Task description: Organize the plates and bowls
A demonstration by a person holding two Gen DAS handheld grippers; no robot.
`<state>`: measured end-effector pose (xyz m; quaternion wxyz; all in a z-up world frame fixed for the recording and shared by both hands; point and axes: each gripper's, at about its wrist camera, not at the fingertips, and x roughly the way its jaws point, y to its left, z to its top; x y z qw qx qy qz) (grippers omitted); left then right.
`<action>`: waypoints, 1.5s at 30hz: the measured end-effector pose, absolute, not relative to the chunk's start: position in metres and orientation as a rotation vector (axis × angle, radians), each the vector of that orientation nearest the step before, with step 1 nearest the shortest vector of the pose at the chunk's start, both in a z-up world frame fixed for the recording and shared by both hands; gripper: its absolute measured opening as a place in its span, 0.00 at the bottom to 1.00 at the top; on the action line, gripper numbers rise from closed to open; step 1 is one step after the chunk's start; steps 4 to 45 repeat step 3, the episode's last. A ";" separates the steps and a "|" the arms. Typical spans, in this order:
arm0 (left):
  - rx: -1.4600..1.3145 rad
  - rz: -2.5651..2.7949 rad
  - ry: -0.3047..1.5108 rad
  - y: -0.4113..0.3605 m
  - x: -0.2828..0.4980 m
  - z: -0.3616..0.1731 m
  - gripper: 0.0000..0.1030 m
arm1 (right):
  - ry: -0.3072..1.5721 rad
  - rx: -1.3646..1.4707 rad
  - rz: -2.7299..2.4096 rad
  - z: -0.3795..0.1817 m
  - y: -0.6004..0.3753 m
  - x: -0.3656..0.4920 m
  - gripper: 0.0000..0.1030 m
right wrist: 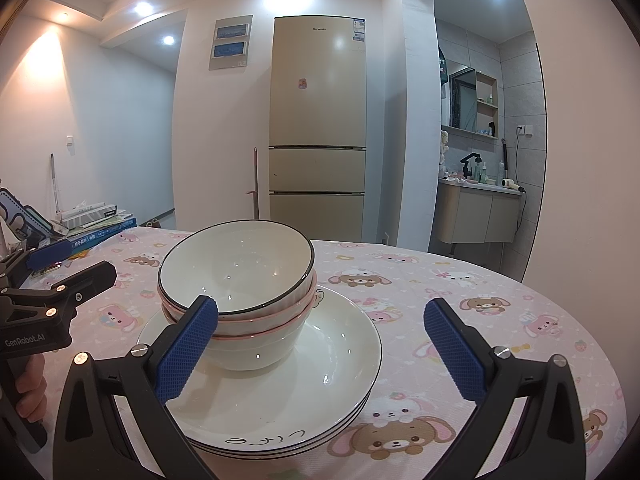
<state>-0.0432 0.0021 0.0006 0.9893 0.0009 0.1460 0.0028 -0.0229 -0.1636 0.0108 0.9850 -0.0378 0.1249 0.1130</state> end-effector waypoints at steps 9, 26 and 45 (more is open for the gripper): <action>0.003 0.005 0.299 0.003 -0.042 0.000 1.00 | 0.251 -0.076 0.227 0.011 -0.164 -0.023 1.00; 0.003 0.005 0.299 0.003 -0.042 0.000 1.00 | 0.251 -0.076 0.227 0.011 -0.164 -0.023 1.00; 0.003 0.005 0.299 0.003 -0.042 0.000 1.00 | 0.251 -0.076 0.227 0.011 -0.164 -0.023 1.00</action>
